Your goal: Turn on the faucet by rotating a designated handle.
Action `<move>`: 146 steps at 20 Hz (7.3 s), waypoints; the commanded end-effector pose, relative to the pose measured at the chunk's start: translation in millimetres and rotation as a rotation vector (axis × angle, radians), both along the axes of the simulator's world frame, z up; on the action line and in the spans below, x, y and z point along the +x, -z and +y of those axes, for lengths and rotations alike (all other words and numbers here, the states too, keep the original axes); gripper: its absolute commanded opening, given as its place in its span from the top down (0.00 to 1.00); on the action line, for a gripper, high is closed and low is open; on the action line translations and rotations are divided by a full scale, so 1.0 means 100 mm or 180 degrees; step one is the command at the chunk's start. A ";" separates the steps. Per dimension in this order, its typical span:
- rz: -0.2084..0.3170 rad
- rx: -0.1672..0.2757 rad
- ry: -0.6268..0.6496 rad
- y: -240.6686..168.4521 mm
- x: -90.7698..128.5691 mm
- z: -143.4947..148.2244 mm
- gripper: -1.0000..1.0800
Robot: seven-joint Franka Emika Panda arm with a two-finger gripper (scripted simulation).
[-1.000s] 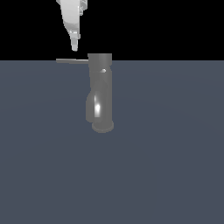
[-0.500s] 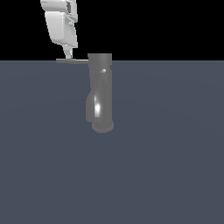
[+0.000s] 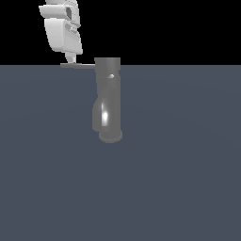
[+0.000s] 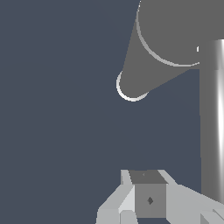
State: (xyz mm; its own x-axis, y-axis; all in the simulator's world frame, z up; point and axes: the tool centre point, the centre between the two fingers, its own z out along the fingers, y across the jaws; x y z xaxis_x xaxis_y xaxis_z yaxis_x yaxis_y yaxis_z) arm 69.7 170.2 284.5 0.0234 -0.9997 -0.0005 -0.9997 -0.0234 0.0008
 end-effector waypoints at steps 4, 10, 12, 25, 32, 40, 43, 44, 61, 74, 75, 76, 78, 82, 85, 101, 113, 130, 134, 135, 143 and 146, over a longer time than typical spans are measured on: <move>-0.0001 -0.0001 0.0002 0.00 -0.04 0.00 1.00; -0.0001 -0.0001 0.0002 0.00 -0.18 -0.02 1.00; -0.0001 -0.0001 0.0002 0.00 -0.23 -0.02 1.00; -0.0001 -0.0001 0.0002 0.00 -0.54 -0.05 1.00; -0.0002 0.0000 0.0003 0.00 -0.71 -0.07 1.00; -0.0002 0.0000 0.0003 0.00 -0.90 -0.08 1.00; -0.0002 0.0000 0.0003 0.00 -0.98 -0.09 1.00; -0.0002 -0.0001 0.0005 0.00 -1.00 -0.09 1.00; -0.0010 -0.0003 0.0007 0.00 -1.27 -0.44 1.00; -0.0006 -0.0002 0.0006 0.00 -1.55 -0.74 1.00; -0.0006 -0.0002 0.0006 0.00 -1.57 -0.77 1.00; -0.0006 -0.0002 0.0006 0.00 -1.59 -0.79 1.00; -0.0004 -0.0002 0.0006 0.00 -1.63 -0.84 1.00; -0.0010 -0.0003 -0.0016 0.00 -1.66 -0.83 1.00; -0.0008 -0.0002 -0.0012 0.00 -1.64 -1.02 1.00; -0.0003 -0.0001 0.0006 0.00 -1.58 -1.96 1.00; -0.0005 -0.0002 -0.0069 0.00 -1.36 -1.97 1.00; -0.0005 -0.0003 -0.0036 0.00 -1.07 -2.26 1.00; -0.0005 -0.0002 -0.0028 0.00 -1.01 -2.32 1.00; -0.0005 -0.0002 -0.0026 0.00 -0.99 -2.34 1.00; -0.0004 -0.0002 -0.0012 0.00 -0.87 -2.46 1.00; -0.0004 -0.0002 -0.0006 0.00 -0.83 -2.50 1.00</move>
